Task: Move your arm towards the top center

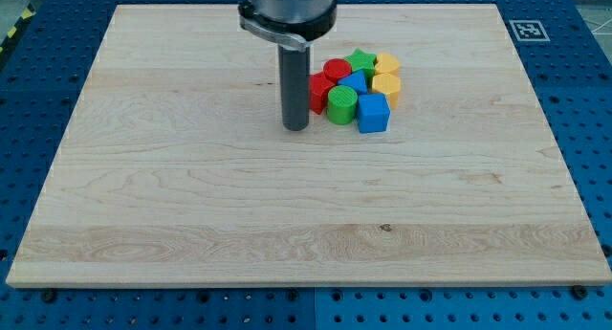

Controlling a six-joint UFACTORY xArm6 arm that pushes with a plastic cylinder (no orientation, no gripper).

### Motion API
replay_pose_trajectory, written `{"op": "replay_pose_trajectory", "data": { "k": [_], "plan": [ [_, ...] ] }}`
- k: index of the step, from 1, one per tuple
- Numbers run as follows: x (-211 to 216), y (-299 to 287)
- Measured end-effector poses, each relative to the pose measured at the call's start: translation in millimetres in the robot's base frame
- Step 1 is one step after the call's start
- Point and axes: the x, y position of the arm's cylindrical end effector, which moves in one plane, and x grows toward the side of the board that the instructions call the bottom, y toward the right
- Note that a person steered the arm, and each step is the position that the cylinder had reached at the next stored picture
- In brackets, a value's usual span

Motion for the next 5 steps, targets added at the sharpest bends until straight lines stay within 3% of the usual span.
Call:
{"op": "replay_pose_trajectory", "data": {
  "k": [2, 3, 5],
  "plan": [
    [-7.7, -60.4],
    [-46.4, -73.1],
    [-171.4, -53.7]
  ]
}}
